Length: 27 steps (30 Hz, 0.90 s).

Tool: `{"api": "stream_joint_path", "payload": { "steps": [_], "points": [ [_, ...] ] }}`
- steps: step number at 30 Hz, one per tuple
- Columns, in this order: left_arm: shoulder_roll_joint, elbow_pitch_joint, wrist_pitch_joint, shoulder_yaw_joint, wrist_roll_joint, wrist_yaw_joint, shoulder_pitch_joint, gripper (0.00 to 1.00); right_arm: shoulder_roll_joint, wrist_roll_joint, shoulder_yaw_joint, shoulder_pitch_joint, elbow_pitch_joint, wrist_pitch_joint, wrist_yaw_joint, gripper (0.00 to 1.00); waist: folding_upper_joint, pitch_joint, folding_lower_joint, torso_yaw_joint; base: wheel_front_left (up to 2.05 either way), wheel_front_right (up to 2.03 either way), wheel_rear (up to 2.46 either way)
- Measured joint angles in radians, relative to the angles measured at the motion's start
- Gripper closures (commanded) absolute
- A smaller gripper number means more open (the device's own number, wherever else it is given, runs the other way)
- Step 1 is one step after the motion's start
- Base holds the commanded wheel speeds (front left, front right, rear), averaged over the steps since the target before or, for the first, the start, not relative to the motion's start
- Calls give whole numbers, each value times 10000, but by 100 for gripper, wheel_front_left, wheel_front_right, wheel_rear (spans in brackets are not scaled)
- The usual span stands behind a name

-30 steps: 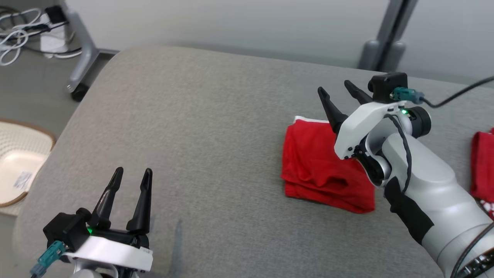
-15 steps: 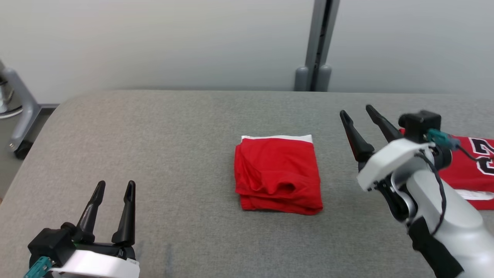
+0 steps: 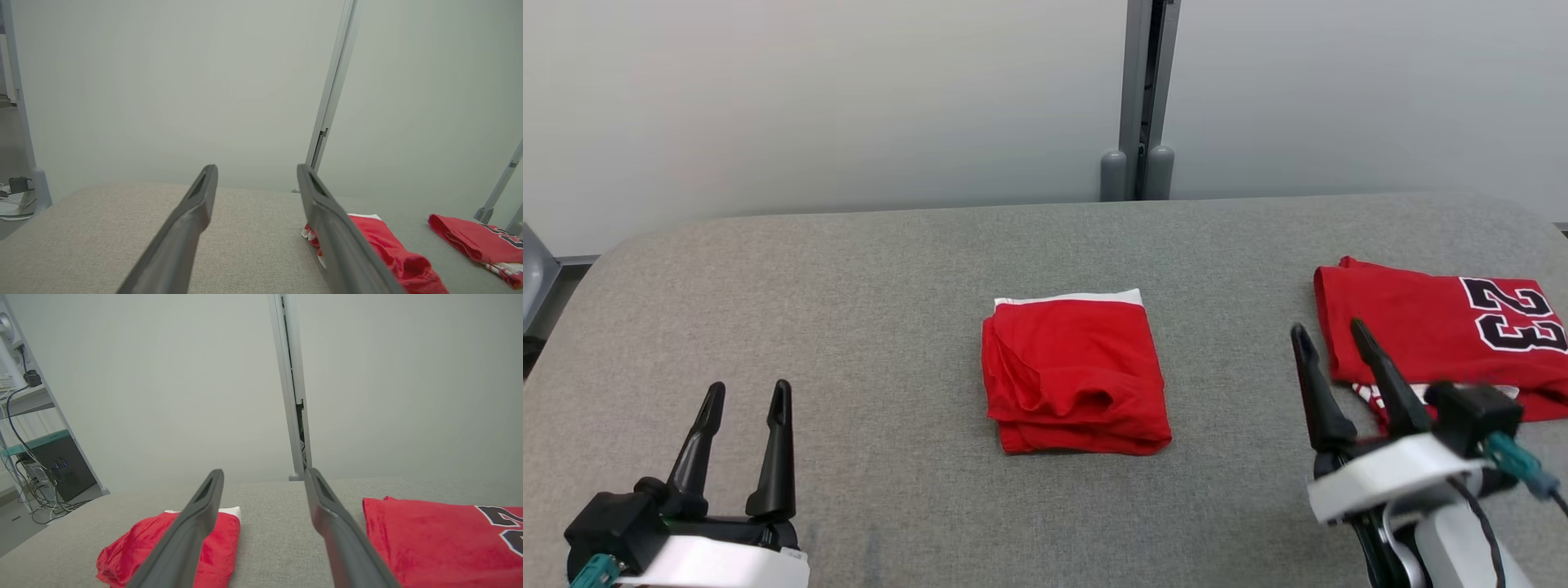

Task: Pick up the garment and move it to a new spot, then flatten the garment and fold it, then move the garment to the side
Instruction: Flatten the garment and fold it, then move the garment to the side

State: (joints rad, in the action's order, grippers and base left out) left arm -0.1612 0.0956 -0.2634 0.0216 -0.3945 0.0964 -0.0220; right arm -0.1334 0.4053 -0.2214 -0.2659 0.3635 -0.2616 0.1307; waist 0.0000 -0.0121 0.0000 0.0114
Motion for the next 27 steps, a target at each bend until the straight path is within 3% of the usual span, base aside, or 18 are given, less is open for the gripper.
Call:
{"api": "stream_joint_path", "payload": {
  "steps": [8,27],
  "points": [
    [295,-171,0,-305,554,86,-247,0,642,-1072,1266,1734,-1346,0,0,0,0,48,0,-13,0,0,0],
    [570,-77,0,-464,1032,270,-327,0,836,-1666,1484,1880,-1584,163,0,0,0,80,0,95,0,0,0]
  ]
}}
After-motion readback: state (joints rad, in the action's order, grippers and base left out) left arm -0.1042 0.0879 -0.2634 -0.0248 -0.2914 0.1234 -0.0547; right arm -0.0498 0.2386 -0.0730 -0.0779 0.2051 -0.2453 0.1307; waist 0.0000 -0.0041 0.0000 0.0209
